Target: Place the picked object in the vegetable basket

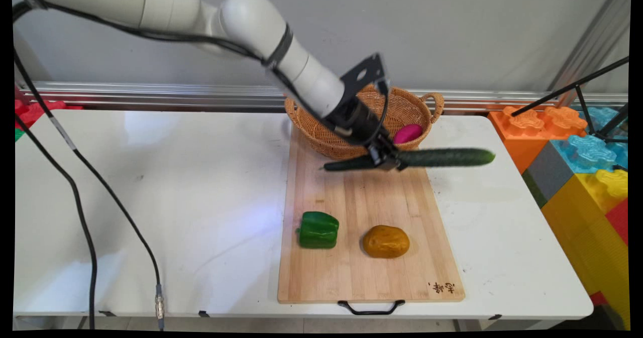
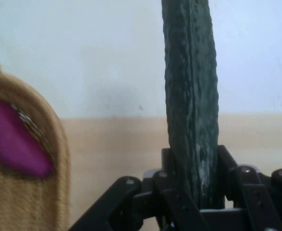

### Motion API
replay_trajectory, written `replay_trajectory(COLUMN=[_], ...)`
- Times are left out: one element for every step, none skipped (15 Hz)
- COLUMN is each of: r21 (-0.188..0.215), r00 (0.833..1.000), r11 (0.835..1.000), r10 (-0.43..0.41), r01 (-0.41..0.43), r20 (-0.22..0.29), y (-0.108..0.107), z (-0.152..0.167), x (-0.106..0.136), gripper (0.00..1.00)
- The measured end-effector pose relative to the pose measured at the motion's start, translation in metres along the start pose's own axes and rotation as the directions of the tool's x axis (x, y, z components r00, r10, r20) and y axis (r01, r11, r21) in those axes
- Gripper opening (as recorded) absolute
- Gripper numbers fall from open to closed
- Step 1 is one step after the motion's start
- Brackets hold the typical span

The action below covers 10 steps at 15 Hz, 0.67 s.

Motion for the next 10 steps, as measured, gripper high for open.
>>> replay_trajectory(r21=[0.011,0.028,0.047,0.067,0.091,0.115,0.135,0.167,0.195,0.222], r00=[1.0,1.0,0.999,0.999,0.999,0.998,0.998,0.998,0.997,0.997], r11=[1.0,1.0,0.999,0.998,0.996,0.993,0.991,0.986,0.98,0.974], r10=[0.003,0.007,0.009,0.009,0.007,0.003,-0.002,-0.01,-0.019,-0.029], r01=[-0.003,-0.007,-0.007,-0.006,-0.002,0.004,0.01,0.022,0.034,0.045], r20=[-0.014,-0.027,-0.036,-0.045,-0.052,-0.058,-0.063,-0.069,-0.073,-0.077], y=[-0.003,-0.008,-0.013,-0.018,-0.025,-0.031,-0.036,-0.045,-0.053,-0.061], z=[-0.005,-0.01,-0.013,-0.017,-0.02,-0.023,-0.025,-0.028,-0.029,-0.03], x=[0.008,0.017,0.022,0.027,0.031,0.033,0.035,0.037,0.038,0.037], gripper=[0.0,0.0,0.0,0.0,0.0,0.0,0.0,0.0,0.0,0.0])
